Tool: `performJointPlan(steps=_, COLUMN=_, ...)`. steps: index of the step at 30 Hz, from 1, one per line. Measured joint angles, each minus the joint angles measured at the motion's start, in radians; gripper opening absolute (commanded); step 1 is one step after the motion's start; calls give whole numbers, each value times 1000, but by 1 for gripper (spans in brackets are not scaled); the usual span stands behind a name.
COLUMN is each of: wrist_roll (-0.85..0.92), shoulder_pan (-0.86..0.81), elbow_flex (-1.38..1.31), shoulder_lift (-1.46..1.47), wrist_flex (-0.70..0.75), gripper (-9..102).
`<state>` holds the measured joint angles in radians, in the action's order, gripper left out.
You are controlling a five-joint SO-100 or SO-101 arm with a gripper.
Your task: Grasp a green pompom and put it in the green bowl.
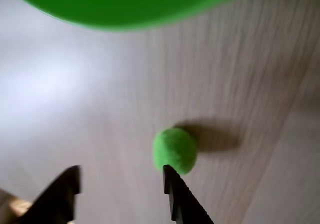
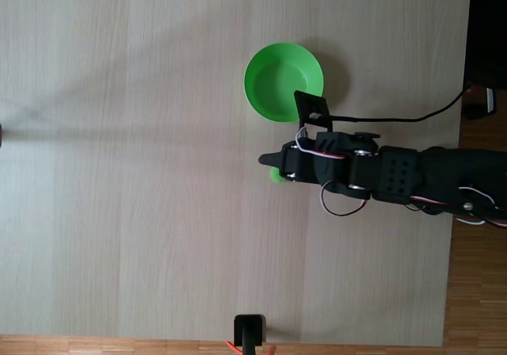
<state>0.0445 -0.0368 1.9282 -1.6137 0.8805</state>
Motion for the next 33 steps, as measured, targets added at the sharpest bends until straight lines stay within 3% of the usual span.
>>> performJointPlan(steps=11, wrist_roll=0, shoulder_pan=95, elbow_flex=0, shoulder_lift=49, wrist_flex=0, gripper=24)
performJointPlan(steps=26, wrist_roll=-6, shoulder_pan=94, elbow_flex=6, shoulder_lift=49, wrist_flex=80, gripper=24)
performJointPlan(steps=33, wrist_roll=-8, shoulder_pan=14, elbow_flex=6, shoulder_lift=120, wrist_flex=81, gripper=24)
